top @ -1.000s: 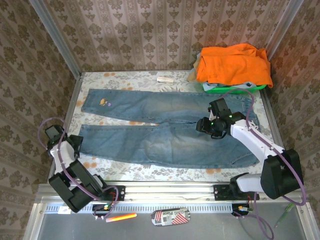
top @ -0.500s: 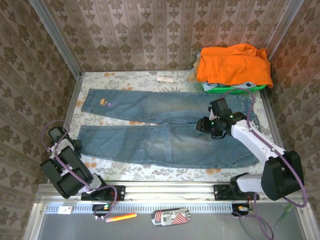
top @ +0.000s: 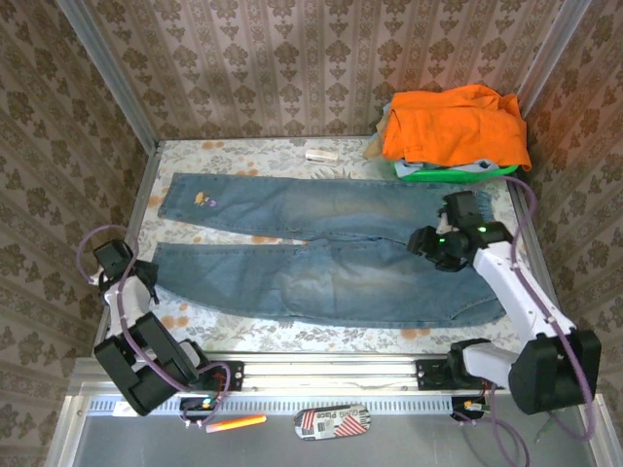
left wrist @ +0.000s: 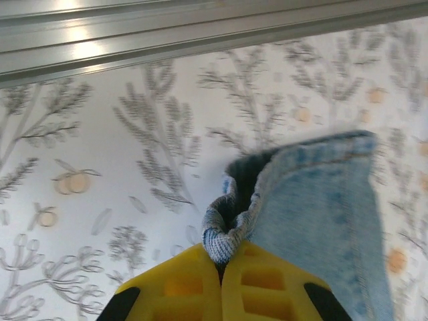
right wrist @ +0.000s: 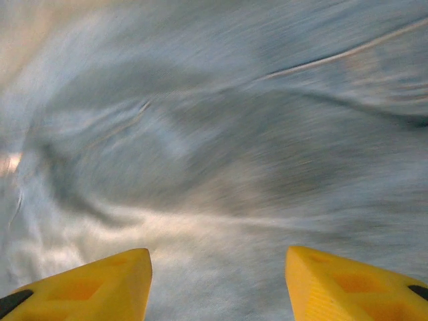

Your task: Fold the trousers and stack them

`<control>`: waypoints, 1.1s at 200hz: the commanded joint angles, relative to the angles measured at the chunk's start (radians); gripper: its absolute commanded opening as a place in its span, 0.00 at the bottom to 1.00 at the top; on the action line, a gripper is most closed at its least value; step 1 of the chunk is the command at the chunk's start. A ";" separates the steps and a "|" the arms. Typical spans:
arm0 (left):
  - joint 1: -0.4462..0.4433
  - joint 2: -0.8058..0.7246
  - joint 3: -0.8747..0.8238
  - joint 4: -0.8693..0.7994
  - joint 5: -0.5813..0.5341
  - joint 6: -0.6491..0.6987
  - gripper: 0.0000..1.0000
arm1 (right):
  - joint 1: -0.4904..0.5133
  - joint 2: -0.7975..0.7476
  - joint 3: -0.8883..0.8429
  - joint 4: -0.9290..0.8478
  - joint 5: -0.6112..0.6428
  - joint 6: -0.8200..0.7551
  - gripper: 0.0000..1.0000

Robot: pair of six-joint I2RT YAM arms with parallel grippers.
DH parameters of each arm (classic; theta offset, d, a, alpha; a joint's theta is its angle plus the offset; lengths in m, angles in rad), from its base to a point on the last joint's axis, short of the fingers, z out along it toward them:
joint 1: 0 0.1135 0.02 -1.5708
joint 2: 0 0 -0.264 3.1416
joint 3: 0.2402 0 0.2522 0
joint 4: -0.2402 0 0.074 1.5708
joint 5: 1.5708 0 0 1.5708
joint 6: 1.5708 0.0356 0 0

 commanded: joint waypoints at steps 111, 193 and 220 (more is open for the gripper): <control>-0.135 0.118 0.108 0.078 0.111 -0.085 0.00 | -0.725 -0.056 -0.284 0.046 0.266 0.167 0.73; -0.143 0.102 0.139 0.042 0.079 -0.081 0.00 | -0.775 -0.001 -0.387 0.158 0.194 0.132 0.67; -0.141 0.072 0.162 0.016 0.062 -0.080 0.00 | -0.777 0.040 -0.382 0.203 0.187 0.123 0.57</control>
